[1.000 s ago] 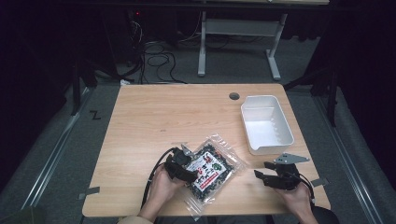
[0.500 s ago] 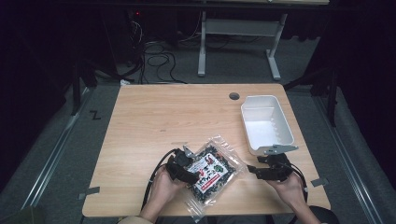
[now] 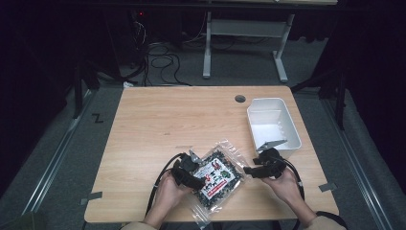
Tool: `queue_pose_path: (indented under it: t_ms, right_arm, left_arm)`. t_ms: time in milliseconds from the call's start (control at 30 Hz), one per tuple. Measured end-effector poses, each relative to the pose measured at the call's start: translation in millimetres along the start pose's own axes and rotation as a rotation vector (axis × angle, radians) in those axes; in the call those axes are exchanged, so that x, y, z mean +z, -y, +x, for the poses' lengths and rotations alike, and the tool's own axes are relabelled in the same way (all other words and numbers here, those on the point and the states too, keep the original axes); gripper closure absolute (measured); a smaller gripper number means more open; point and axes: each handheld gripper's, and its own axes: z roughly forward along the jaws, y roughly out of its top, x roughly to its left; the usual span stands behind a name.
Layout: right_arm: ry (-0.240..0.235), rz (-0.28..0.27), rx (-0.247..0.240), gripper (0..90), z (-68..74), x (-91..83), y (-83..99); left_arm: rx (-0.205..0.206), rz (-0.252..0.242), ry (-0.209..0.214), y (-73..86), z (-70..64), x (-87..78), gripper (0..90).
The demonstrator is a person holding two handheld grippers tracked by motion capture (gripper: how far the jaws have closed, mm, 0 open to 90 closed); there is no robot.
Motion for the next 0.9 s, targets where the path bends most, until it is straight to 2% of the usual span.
queue_pose_path:
  t_ms: [400,500,633,700,800,900]
  right_arm:
    - [-0.040,0.097,0.057,40.9,-6.3,19.8,-6.4]
    - [-0.083,0.116,0.087,40.7,-7.2,25.0,-7.2]
    - [-0.103,0.119,0.087,43.3,-5.0,27.6,-9.7]
    - [-0.131,0.130,0.088,45.5,-4.0,28.9,-11.5]
    - [-0.138,0.142,0.081,48.3,-3.2,29.6,-13.2]
    - [-0.159,0.137,0.094,54.1,-4.6,28.6,-13.0]
  left_arm:
    - [0.012,0.003,0.007,-0.4,-0.3,0.0,25.3]
    - [0.016,0.004,0.005,-0.6,-0.5,0.1,25.2]
    - [0.016,0.005,0.004,-0.6,-0.7,0.2,25.2]
    - [0.016,0.003,0.003,-0.6,-0.8,0.3,25.1]
    - [0.016,0.005,0.001,-0.6,-1.1,0.2,25.1]
    - [0.014,0.005,0.002,-0.7,-0.9,0.3,25.1]
